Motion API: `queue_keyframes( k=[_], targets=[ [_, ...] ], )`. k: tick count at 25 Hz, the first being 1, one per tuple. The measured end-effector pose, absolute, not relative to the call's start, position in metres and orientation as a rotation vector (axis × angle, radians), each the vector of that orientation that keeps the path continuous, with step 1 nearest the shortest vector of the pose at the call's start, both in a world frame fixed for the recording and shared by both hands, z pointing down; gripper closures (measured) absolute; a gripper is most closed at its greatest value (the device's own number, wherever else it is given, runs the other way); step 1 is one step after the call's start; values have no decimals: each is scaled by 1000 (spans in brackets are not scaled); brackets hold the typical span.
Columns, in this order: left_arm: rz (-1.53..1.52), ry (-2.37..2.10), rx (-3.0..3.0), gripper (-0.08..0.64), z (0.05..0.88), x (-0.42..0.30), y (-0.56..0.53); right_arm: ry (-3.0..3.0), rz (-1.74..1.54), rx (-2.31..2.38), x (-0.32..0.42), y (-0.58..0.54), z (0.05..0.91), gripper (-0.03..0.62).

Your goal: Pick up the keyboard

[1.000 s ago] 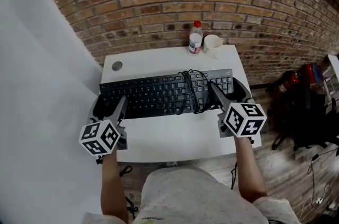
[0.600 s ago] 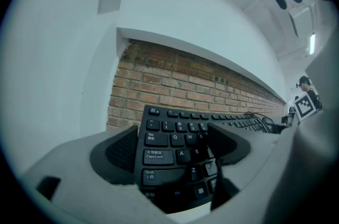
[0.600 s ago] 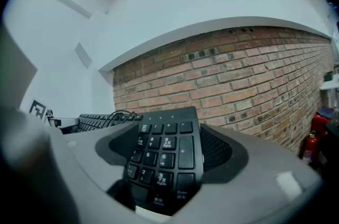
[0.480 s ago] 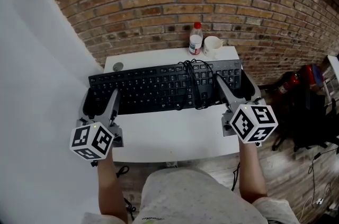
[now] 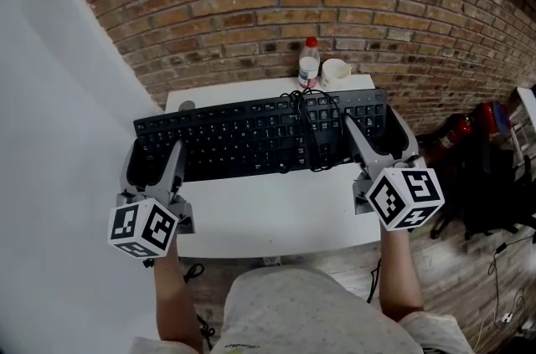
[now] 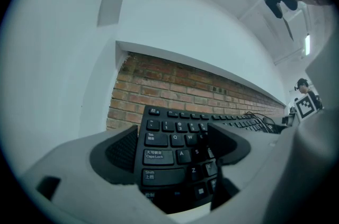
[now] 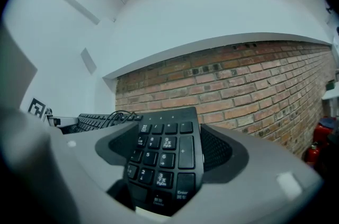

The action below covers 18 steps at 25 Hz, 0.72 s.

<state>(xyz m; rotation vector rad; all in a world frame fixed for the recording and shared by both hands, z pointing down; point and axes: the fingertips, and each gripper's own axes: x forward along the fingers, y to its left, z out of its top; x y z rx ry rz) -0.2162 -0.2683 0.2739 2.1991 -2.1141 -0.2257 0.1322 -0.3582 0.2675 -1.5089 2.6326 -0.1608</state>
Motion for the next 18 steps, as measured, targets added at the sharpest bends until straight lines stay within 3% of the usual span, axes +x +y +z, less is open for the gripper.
queue_keyframes(
  k=[18],
  targets=[
    [-216,-2114,2180,155,283,-222,-261,2648,-177,-1510,126,-353,276,216]
  ],
)
